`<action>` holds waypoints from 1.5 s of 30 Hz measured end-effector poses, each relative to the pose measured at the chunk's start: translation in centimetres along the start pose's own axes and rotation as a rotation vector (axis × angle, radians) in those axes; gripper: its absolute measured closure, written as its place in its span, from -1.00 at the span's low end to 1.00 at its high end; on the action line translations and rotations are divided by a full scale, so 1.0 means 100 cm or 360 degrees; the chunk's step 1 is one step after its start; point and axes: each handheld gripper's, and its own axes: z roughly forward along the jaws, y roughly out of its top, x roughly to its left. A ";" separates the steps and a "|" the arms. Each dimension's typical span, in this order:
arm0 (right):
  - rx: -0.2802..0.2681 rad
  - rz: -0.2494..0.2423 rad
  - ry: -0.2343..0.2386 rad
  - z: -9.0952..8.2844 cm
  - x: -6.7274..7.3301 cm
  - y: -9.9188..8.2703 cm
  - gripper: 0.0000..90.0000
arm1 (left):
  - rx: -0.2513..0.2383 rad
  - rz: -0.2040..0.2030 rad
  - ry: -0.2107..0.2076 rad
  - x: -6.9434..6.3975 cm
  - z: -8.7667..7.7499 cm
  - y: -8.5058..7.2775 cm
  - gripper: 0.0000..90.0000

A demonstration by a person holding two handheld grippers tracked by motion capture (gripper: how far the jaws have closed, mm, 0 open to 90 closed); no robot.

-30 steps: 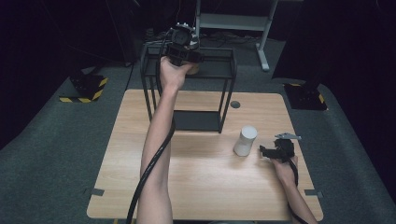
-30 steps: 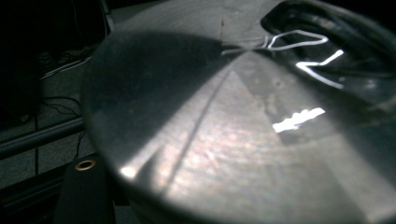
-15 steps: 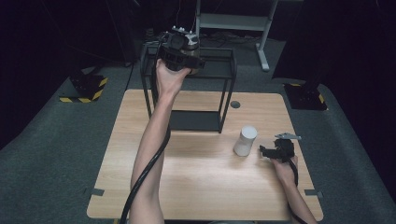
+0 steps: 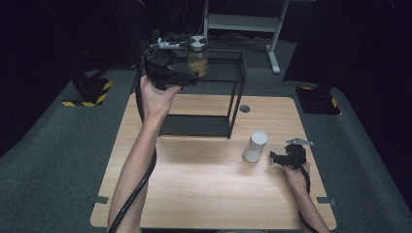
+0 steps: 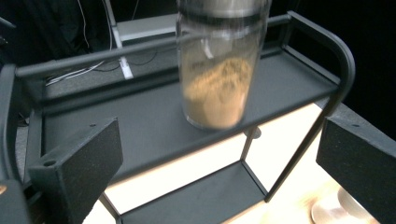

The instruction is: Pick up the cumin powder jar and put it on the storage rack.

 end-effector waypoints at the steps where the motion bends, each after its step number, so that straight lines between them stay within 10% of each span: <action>1: 0.0000 0.0000 0.0000 0.000 0.000 0.000 -0.77 | 0.0000 -0.0006 -0.0014 0.002 -0.001 -0.007 -0.99; 22: 0.0002 -0.0003 0.0005 0.000 0.000 0.000 -0.77 | 0.0100 -0.0058 -0.0234 0.000 0.068 -0.165 -0.99; 35: 0.0002 -0.0003 0.0005 0.000 0.000 0.000 -0.77 | 0.0280 0.0066 -0.0268 -0.027 0.118 -0.208 -0.97; 45: 0.0003 -0.0003 0.0005 0.000 0.000 0.000 -0.77 | 0.0296 -0.0036 -0.0212 -0.030 0.140 -0.235 -0.97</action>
